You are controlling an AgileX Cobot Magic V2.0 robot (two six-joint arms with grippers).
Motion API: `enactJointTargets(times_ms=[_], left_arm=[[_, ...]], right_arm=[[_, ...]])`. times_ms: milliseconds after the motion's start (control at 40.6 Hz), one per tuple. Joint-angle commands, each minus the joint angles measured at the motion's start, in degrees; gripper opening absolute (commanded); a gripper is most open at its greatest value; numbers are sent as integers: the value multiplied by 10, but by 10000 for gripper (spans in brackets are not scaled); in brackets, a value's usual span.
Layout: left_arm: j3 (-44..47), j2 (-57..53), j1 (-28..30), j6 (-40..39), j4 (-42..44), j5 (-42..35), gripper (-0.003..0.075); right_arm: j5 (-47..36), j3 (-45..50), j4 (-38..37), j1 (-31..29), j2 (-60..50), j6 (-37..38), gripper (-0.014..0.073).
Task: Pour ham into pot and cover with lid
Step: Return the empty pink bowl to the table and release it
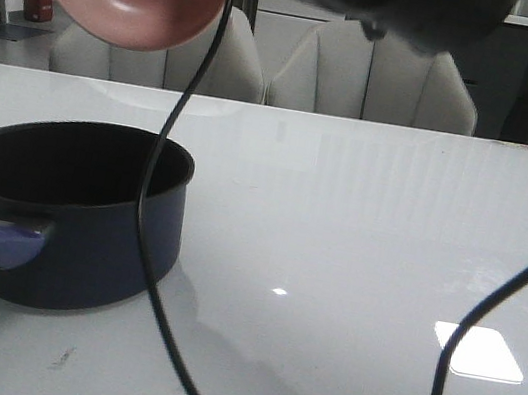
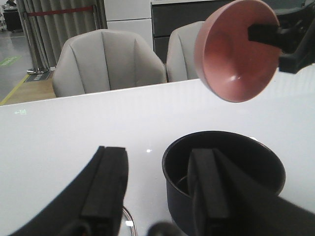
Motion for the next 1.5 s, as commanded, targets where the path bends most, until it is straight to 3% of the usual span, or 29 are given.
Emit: enactJointTargets(times_ms=[0,123,271,468,616,690,838,912,1060,1282,1380,1479], left_arm=[[-16,8,-4,-1,-1,-50,343],[-16,8,-4,-1,-1,-51,343],[-16,8,-4,-1,-1,-51,343],[-16,8,-4,-1,-1,-51,343],[-16,8,-4,-1,-1,-51,343],[-16,8,-4,-1,-1,-51,343],[-16,8,-4,-1,-1,-51,343],[-16,8,-4,-1,-1,-51,343],[-16,8,-4,-1,-1,-51,343],[-16,8,-4,-1,-1,-51,343],[-16,8,-4,-1,-1,-51,343],[-16,8,-4,-1,-1,-51,343]], right_arm=[[112,-20,58,-19,-86,-26,141],[271,-20,96,-65,-129,-79,141],[433,-20,110,-143,-154,-77,141],[564,-20,99,-242,-158,-33,141],[613,-20,6,-295,-158,47,141],[633,-20,-73,-316,-156,128,141],[701,-20,-192,-334,-139,260,141],[737,-20,-233,-336,-121,291,141],[780,-20,-244,-343,-75,299,142],[772,-21,-226,-344,-21,301,149],[768,-22,-224,-344,-5,301,227],[760,-22,-224,-344,1,301,377]])
